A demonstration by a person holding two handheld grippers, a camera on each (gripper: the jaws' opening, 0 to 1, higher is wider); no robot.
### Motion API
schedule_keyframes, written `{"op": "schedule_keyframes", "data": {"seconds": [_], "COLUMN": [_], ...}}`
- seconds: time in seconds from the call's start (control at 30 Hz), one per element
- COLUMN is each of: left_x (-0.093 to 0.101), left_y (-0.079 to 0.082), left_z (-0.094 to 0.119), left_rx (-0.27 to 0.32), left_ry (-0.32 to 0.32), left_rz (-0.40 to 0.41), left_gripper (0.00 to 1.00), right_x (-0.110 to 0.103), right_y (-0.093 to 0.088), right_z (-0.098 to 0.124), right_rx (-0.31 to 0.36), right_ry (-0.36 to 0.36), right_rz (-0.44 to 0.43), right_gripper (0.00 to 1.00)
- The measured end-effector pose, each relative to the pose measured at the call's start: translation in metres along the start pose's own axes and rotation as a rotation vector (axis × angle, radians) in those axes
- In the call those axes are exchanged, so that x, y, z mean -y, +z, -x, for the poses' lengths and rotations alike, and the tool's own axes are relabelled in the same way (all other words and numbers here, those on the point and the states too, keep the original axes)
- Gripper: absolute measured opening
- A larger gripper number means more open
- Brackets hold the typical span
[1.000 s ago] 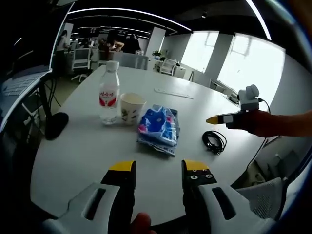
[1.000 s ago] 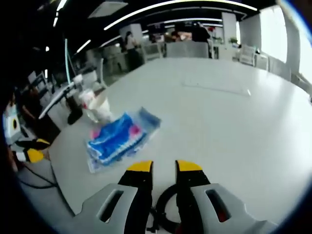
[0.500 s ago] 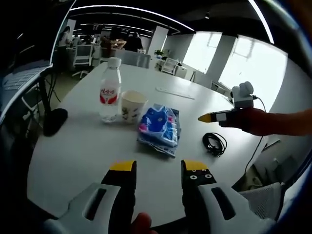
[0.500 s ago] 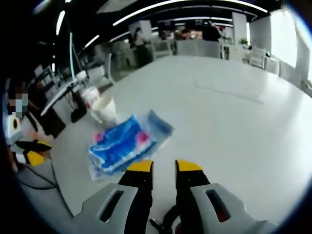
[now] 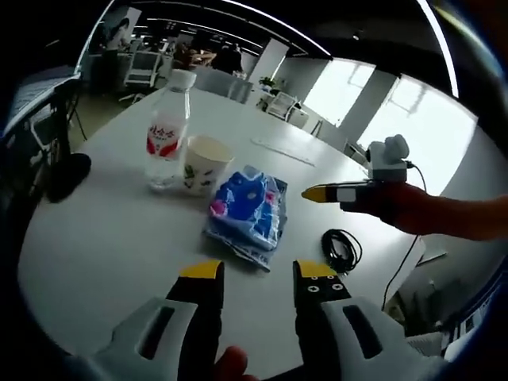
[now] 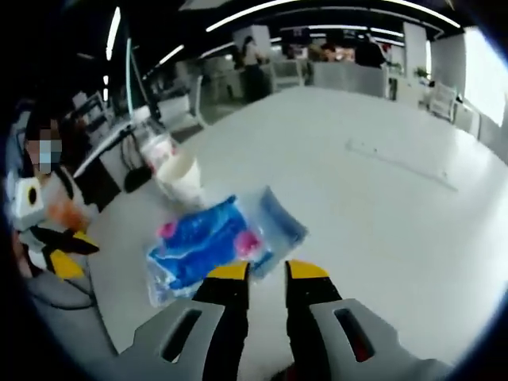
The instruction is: Arrange the tabletop items into an orderly group along one side of the table until the central work area is clear of visible clutter.
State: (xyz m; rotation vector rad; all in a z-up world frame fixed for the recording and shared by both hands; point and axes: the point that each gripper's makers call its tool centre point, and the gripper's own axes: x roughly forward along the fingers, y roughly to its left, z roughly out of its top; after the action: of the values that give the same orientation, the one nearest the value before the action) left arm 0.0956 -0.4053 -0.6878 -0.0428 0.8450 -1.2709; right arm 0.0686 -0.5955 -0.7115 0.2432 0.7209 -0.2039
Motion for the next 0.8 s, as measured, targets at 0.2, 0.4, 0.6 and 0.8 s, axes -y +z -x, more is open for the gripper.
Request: {"op": "schedule_keyframes", "data": {"seconds": [0.2,0.4,0.6,0.8], "left_x": [0.002,-0.005,-0.012,-0.013], "left_y": [-0.005,-0.007,-0.003,-0.004], "left_z": [-0.023,-0.041,-0.052,-0.062], "left_rx": [-0.027,-0.033,-0.002,0.001], "left_ry": [-0.005,0.032,0.045,0.058], "left_rz": [0.039,0.135,0.237,0.289], "left_gripper": [0.33,0.32,0.32,0.31], "right_x": [0.0,0.002,-0.002,-0.01], "right_y": [0.003,0.013,0.026,0.033], "right_z": [-0.013,-0.022,-0.034,-0.05], "right_rx": [-0.034,-0.038,-0.036,-0.064], "right_ry": [0.027,0.044,0.076,0.114], "right_rz": [0.055,0.063,0.054,0.062], "right_gripper": [0.15,0.15,0.16,0.18]}}
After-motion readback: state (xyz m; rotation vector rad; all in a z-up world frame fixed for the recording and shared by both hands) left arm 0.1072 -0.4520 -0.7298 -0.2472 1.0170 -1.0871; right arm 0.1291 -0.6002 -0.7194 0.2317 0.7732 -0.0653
